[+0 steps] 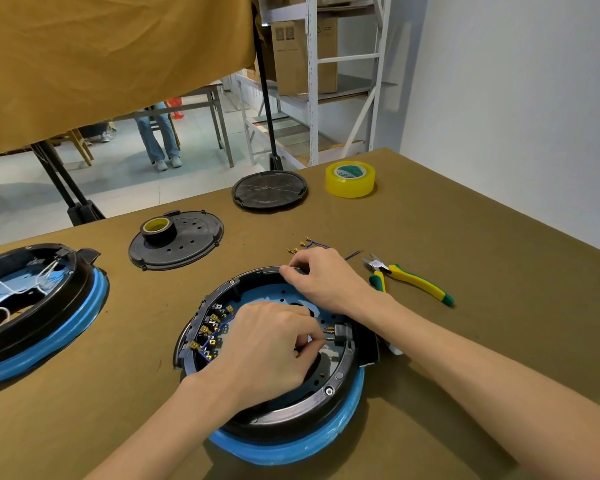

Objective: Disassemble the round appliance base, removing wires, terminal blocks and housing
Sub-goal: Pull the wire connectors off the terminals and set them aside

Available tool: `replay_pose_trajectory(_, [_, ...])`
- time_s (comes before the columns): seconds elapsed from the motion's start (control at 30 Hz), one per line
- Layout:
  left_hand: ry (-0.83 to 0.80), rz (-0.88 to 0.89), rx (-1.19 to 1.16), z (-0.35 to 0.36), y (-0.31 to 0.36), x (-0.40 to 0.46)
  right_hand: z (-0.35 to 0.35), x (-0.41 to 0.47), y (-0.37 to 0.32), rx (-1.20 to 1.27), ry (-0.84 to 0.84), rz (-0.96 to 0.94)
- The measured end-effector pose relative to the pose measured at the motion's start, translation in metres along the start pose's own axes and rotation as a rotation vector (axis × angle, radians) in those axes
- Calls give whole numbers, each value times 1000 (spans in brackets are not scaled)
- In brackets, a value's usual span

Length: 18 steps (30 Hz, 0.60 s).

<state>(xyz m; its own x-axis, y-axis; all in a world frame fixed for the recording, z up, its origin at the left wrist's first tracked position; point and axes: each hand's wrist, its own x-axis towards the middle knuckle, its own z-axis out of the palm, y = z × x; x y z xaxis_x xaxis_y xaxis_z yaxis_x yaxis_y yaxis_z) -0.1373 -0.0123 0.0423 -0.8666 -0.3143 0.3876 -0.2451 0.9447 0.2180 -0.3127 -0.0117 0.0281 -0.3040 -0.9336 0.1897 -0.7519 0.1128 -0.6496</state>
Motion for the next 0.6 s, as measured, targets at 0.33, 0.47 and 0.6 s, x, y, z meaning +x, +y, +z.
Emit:
replay_pose_trajectory(0.33, [-4, -16, 8, -1, 1, -1, 1, 0, 1, -10, -4, -2])
replay_pose_trajectory(0.47, [1, 4, 26, -2, 4, -2, 0, -1, 0, -11, 1, -2])
replay_pose_trajectory(0.6, [-4, -1, 12, -2, 1, -1, 0, -2, 0, -15, 0, -6])
